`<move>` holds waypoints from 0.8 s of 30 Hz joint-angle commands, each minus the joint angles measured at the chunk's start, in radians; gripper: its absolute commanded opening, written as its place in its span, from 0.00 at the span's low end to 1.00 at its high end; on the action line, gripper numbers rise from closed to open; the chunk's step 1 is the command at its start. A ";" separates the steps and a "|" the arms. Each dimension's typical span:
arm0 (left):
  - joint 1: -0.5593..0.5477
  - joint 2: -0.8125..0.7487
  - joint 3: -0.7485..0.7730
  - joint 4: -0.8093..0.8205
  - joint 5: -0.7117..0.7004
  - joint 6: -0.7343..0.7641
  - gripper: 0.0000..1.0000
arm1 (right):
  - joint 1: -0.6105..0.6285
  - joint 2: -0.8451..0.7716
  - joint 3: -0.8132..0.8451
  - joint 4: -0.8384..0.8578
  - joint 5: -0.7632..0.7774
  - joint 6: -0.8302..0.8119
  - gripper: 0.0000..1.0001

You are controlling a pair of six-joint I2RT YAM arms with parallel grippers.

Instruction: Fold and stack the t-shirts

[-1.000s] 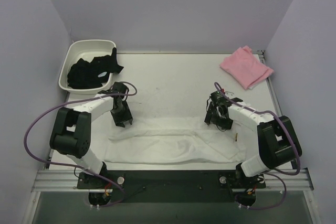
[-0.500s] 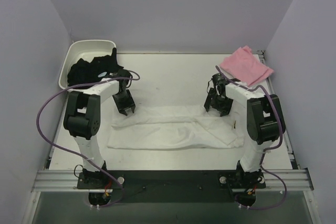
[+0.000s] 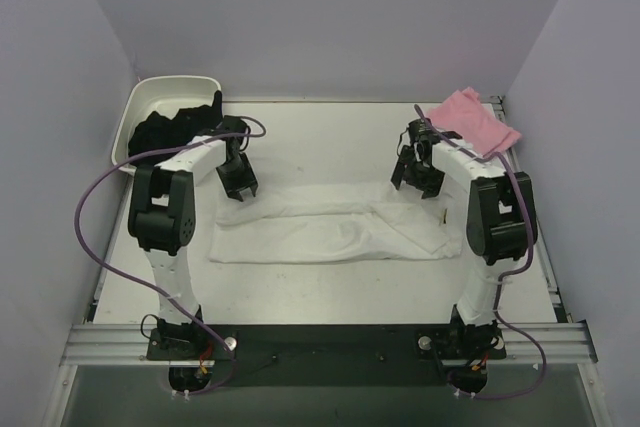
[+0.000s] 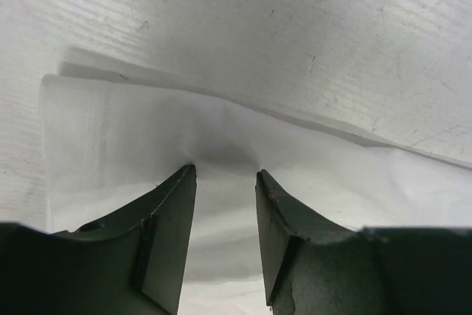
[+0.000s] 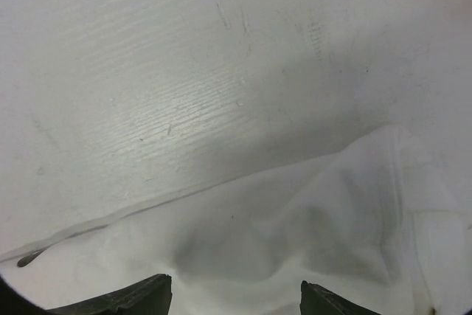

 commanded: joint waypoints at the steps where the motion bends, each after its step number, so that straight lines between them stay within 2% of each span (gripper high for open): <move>1: 0.005 -0.146 -0.009 0.006 0.017 0.022 0.48 | 0.035 -0.154 0.009 -0.080 0.064 -0.025 0.69; 5: 0.001 -0.225 -0.064 0.016 0.022 0.033 0.48 | 0.074 -0.239 -0.028 -0.091 0.089 -0.031 0.69; 10: -0.010 -0.291 -0.142 0.042 0.033 0.033 0.48 | 0.129 -0.268 -0.054 -0.080 0.109 -0.034 0.68; 18: -0.070 -0.410 -0.271 0.085 0.040 0.002 0.48 | 0.252 -0.080 0.139 -0.057 -0.008 -0.067 0.68; 24: -0.071 -0.481 -0.308 0.070 0.037 0.011 0.48 | 0.288 0.049 0.236 -0.052 -0.025 -0.084 0.68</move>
